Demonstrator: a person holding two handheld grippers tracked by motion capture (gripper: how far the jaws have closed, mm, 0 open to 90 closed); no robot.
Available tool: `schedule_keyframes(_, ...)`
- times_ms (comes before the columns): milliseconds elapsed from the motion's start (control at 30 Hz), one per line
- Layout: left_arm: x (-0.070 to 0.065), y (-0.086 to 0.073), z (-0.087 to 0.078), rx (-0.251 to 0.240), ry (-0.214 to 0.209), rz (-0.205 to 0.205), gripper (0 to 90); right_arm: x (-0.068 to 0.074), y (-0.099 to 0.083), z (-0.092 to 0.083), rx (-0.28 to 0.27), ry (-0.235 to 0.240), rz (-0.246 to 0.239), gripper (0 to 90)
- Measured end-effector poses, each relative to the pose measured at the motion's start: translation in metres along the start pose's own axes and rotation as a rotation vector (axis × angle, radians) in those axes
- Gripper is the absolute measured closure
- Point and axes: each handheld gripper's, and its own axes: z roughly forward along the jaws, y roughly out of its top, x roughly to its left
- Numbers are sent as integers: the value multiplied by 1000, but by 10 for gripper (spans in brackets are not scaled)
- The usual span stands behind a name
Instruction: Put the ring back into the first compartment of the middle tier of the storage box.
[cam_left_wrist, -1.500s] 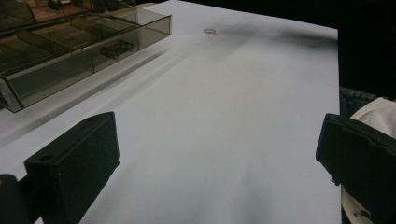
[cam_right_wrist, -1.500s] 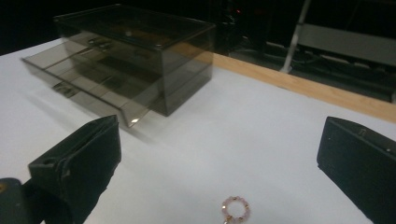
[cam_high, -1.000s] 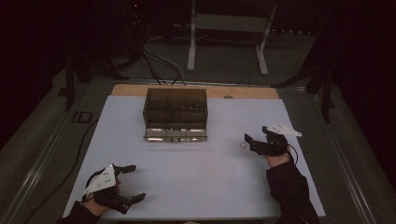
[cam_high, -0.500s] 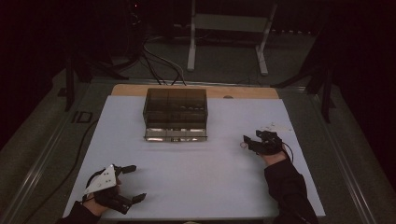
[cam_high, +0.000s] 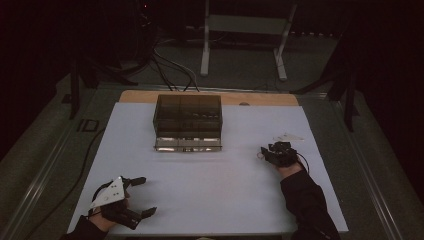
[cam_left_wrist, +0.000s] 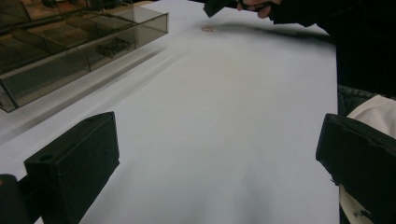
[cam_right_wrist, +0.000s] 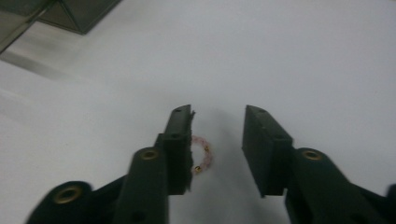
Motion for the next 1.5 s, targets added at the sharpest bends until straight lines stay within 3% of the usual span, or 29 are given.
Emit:
schedule_keyframes(367, 0, 0, 0, 5, -2, 0, 9, 5, -5, 13, 67, -10, -12, 755)
schedule_keyframes(700, 0, -1, 1, 11, 0, 4, 10, 4, -7, 17, 79, -14, -11, 799)
schedule_keyframes(767, 0, -1, 2, 15, -4, -3, 9, 7, -7, 17, 80, -22, -50, 822)
schedule_keyframes(967, 0, -1, 2, 19, -5, -5, 10, 11, -7, 17, 82, -36, -79, 862)
schedule_keyframes(1033, 0, -1, 2, 15, -5, -6, 9, 12, -7, 17, 84, -39, -73, 864)
schedule_keyframes(1100, 0, -1, 2, 13, -9, -2, 9, 12, -5, 16, 95, -25, -35, 865)
schedule_keyframes(1200, 0, 0, 1, 10, -6, -4, 9, 15, -5, 16, 98, -35, -53, 865)
schedule_keyframes(1500, 0, -1, 2, 18, -9, -6, 9, 7, -4, 8, 66, -45, -21, 867)
